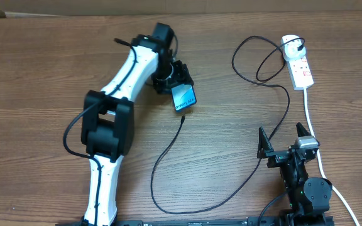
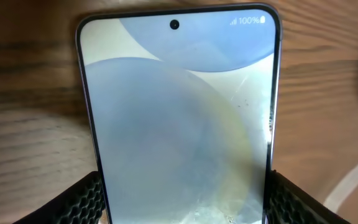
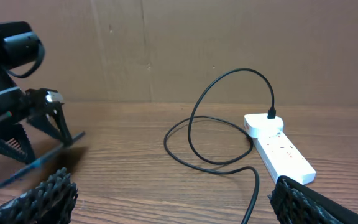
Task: Plug charger to phone and switch on socket
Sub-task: 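Lift the phone with the left gripper and hold it upright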
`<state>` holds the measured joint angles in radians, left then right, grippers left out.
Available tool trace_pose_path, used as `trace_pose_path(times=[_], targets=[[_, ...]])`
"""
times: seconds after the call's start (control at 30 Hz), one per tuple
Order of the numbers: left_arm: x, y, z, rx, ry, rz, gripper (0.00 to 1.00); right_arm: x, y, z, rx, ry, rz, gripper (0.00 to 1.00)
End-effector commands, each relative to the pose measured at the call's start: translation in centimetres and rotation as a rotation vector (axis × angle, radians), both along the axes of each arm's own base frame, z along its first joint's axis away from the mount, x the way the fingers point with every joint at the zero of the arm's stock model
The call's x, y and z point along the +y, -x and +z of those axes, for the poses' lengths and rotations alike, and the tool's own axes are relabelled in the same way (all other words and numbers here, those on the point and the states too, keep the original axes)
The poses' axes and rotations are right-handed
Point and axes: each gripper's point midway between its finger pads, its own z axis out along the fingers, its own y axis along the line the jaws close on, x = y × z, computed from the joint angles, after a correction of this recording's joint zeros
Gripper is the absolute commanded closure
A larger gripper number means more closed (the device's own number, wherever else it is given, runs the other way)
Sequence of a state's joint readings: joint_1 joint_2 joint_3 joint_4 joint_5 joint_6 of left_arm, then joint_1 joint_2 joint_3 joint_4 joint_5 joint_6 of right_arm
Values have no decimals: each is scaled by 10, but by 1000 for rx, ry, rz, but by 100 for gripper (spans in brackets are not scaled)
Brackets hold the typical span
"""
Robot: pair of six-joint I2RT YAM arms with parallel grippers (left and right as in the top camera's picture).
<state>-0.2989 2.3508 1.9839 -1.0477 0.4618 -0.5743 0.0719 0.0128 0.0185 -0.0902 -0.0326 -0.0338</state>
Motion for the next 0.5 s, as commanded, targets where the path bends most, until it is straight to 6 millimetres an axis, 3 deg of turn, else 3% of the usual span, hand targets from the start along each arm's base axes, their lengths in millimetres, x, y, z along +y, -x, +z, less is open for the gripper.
trace_pose_path(times=[0.0,0.2,0.27,0.47], targets=[[-13,-6,35,42,263,16,36,-3,0,-1,-5,0,-16,0],[-7,-13,70,80,528,37,34,-3,0,-1,-5,0,-16,0],[-6,-17,91,82,660,29,34,-3,0,-1,-5,0,-16,0],[0,-23,116,141,810,76,33,-3,0,-1,-5,0,-16,0]])
